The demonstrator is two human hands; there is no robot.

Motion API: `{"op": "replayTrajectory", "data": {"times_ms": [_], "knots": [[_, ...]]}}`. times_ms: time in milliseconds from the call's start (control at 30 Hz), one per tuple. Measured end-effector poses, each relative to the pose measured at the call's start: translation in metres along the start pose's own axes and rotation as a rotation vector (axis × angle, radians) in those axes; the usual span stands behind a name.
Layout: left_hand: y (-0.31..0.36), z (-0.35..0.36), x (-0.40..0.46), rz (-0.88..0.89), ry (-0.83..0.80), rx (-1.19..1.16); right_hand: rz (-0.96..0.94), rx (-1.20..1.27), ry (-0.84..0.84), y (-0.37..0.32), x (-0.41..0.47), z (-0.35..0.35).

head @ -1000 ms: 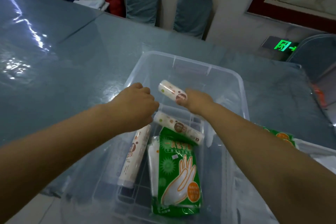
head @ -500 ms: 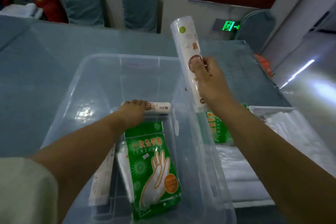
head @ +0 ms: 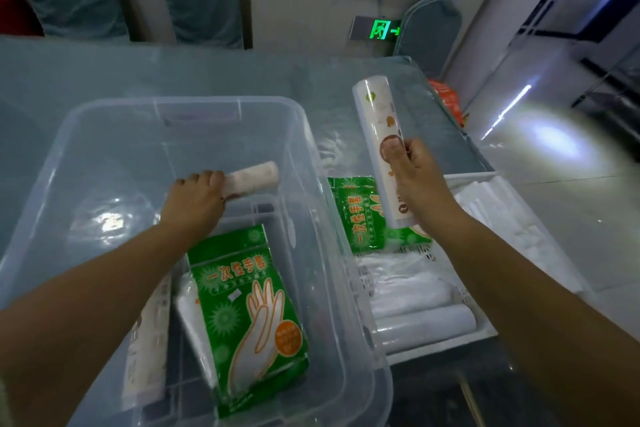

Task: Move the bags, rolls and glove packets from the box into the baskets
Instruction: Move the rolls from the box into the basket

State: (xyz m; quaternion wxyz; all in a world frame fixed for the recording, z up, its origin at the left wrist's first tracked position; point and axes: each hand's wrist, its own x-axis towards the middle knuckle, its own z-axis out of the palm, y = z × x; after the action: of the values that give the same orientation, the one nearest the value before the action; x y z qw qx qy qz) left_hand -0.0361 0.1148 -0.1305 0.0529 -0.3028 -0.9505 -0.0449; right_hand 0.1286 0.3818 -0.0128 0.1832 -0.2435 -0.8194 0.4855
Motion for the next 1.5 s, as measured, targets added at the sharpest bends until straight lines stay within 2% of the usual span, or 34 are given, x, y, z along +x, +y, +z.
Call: {"op": "replayTrajectory", "data": {"times_ms": [67, 200, 333, 433, 533, 667, 867, 1100, 1500], "knots": [[-0.004, -0.023, -0.003, 0.012, 0.186, -0.071, 0.005, -0.031, 0.000, 0.014, 0.000, -0.008], [0.005, -0.072, -0.007, 0.022, 0.455, -0.199, 0.026, -0.014, -0.017, 0.039, 0.004, -0.023], [0.055, -0.119, -0.011, 0.140, 0.499, -0.211, 0.076, 0.048, -0.060, 0.060, 0.013, -0.040], [0.109, -0.147, -0.013, 0.359, 0.419, -0.072, 0.087, 0.070, -0.084, 0.070, 0.022, -0.060], [0.163, -0.160, -0.010, 0.537, 0.269, 0.063, 0.074, 0.026, -0.128, 0.080, 0.035, -0.086], [0.232, -0.151, -0.005, 0.597, 0.013, 0.210, 0.108, 0.004, -0.231, 0.102, 0.050, -0.127], [0.307, -0.110, -0.011, 0.479, -0.234, 0.286, 0.108, 0.039, -0.350, 0.149, 0.067, -0.165], [0.337, -0.065, -0.035, 0.367, -0.451, 0.283, 0.104, 0.110, -0.469, 0.182, 0.077, -0.160], [0.339, 0.009, -0.080, 0.070, -0.666, -0.140, 0.086, 0.168, -0.621, 0.194, 0.071, -0.146]]}}
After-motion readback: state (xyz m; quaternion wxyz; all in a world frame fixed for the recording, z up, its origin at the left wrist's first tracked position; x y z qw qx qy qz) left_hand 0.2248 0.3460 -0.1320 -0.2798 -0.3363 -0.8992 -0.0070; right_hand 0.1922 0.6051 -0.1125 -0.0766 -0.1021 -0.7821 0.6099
